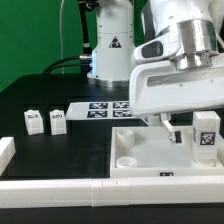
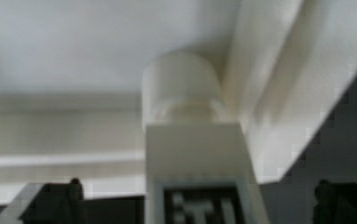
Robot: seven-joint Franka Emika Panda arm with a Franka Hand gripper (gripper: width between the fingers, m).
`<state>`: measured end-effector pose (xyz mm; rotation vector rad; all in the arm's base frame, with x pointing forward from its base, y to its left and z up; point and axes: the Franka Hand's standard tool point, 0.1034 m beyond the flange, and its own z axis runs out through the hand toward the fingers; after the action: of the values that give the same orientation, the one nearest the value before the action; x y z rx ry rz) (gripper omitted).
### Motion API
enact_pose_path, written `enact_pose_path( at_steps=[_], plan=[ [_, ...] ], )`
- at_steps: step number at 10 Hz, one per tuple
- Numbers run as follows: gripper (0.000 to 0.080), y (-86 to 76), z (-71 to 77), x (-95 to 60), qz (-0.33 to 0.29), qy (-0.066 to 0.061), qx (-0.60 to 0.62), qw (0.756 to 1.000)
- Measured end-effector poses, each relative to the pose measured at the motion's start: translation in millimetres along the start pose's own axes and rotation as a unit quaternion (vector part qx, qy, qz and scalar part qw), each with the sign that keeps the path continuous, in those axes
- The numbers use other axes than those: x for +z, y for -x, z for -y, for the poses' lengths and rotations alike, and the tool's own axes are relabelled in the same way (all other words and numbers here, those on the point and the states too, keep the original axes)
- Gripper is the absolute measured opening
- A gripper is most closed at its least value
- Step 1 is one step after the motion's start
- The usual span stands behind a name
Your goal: Assemble one leg
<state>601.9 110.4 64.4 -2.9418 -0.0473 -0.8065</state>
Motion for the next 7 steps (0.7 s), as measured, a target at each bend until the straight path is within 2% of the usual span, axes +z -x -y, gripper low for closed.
enact_pose_path(
  at_steps=[1, 3, 4, 6, 7],
  plan=[
    [0.0649, -0.7, 1.0, -3.7, 0.017, -0.002, 0.002, 1.0],
    [0.0649, 3.6, 1.6, -1.3, 0.032, -0.004, 0.002, 0.999],
    [0.0649, 8.1, 4.1, -1.4, 0.109, -0.013, 0.005, 0.994],
    [0.0649, -4.4, -6.1, -5.5, 0.187, -0.017, 0.015, 0.982],
    [0.0649, -2.2, -6.3, -10.9, 0.244, -0.019, 0.021, 0.969]
  ],
)
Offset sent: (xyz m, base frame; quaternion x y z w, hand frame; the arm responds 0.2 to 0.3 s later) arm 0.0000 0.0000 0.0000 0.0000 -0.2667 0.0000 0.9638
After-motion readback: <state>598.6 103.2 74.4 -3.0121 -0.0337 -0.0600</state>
